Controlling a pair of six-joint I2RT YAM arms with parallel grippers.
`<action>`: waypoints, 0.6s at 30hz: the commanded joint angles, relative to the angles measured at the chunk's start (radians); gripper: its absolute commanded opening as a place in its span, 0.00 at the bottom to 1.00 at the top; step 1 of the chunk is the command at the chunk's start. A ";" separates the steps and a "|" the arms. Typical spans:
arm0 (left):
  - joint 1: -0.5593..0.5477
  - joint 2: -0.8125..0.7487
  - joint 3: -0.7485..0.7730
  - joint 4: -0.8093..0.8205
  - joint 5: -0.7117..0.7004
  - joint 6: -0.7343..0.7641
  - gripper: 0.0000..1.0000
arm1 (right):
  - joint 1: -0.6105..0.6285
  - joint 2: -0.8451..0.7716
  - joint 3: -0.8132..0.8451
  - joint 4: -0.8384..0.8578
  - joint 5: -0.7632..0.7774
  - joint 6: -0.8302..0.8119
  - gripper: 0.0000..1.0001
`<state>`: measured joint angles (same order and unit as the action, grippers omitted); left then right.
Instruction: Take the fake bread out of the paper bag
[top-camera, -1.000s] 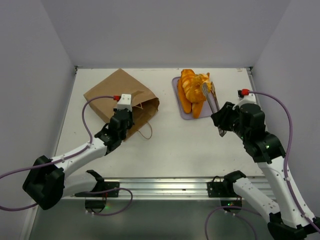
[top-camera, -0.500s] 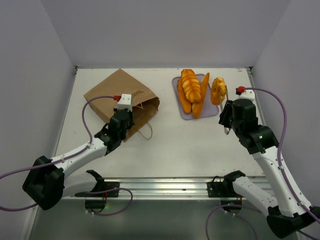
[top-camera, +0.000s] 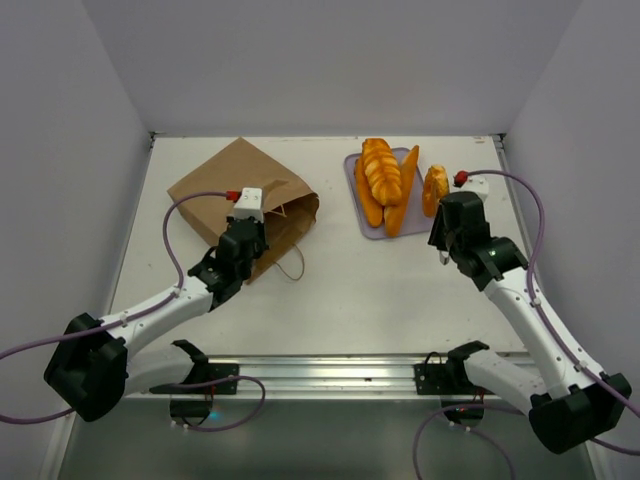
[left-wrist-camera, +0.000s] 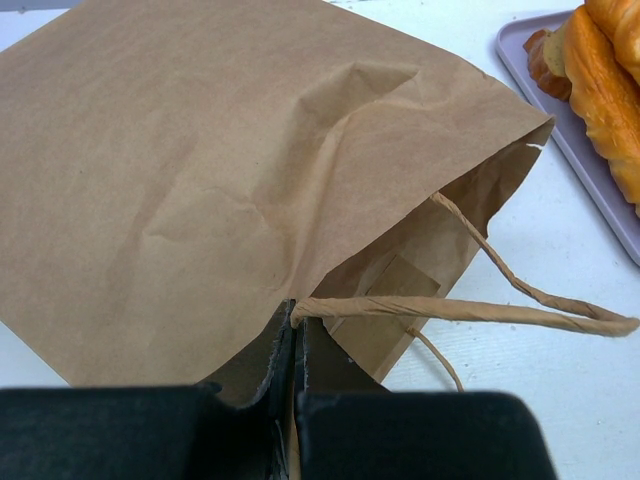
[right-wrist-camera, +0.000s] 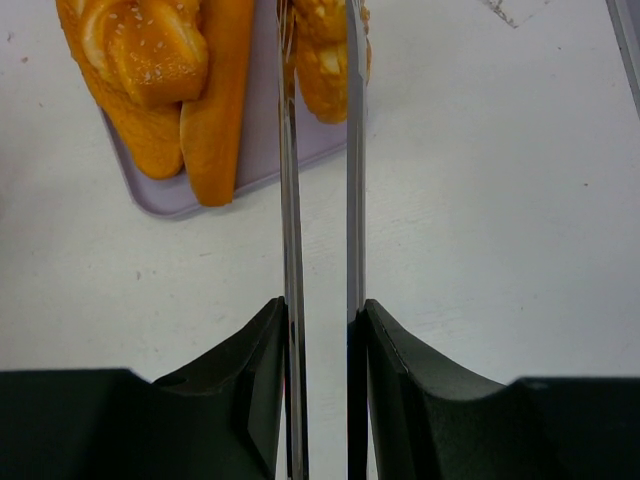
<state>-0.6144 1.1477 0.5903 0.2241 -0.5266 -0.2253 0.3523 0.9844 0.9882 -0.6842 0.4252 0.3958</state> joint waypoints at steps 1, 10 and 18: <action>0.008 -0.013 -0.015 0.057 0.002 -0.016 0.00 | -0.001 0.029 -0.014 0.129 0.040 0.001 0.00; 0.008 -0.016 -0.017 0.057 0.004 -0.014 0.00 | 0.056 0.135 -0.017 0.163 0.151 -0.020 0.01; 0.008 -0.016 -0.017 0.057 0.004 -0.014 0.00 | 0.105 0.168 -0.011 0.190 0.148 -0.002 0.05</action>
<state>-0.6144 1.1473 0.5766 0.2260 -0.5205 -0.2253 0.4397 1.1458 0.9581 -0.5678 0.5282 0.3843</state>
